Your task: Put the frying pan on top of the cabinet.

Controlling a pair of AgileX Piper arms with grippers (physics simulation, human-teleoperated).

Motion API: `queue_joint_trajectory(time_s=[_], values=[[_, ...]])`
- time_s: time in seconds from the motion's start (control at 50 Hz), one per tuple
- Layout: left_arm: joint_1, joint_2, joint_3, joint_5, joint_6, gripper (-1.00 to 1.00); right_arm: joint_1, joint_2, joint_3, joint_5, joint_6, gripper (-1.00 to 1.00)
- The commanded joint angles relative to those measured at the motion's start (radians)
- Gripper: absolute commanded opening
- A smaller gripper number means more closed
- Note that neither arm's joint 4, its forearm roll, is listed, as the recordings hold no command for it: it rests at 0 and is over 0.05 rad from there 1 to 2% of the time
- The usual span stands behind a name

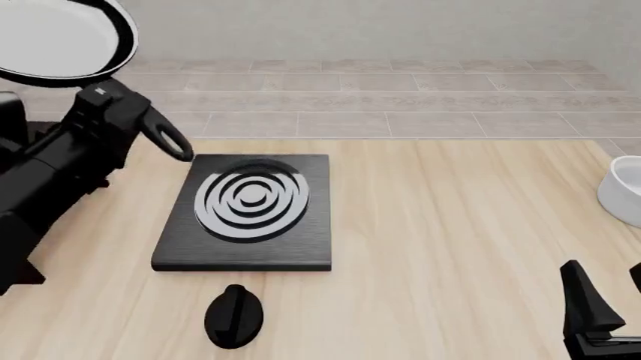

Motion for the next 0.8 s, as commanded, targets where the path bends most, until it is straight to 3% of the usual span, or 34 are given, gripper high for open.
queue_joint_trajectory(time_s=[0.02, 0.2, 0.8], values=[[0.097, -0.07, 0.025, -0.02, -0.065, -1.0, 0.003, 0.0, 0.0, 0.001, -0.002, 1.0], [0.185, -0.078, 0.048, -0.043, -0.113, -1.0, 0.005, -0.001, 0.0, 0.003, -0.003, 1.0], [0.317, -0.08, 0.093, -0.108, -0.252, -1.0, 0.008, 0.001, 0.0, 0.006, -0.012, 1.0]])
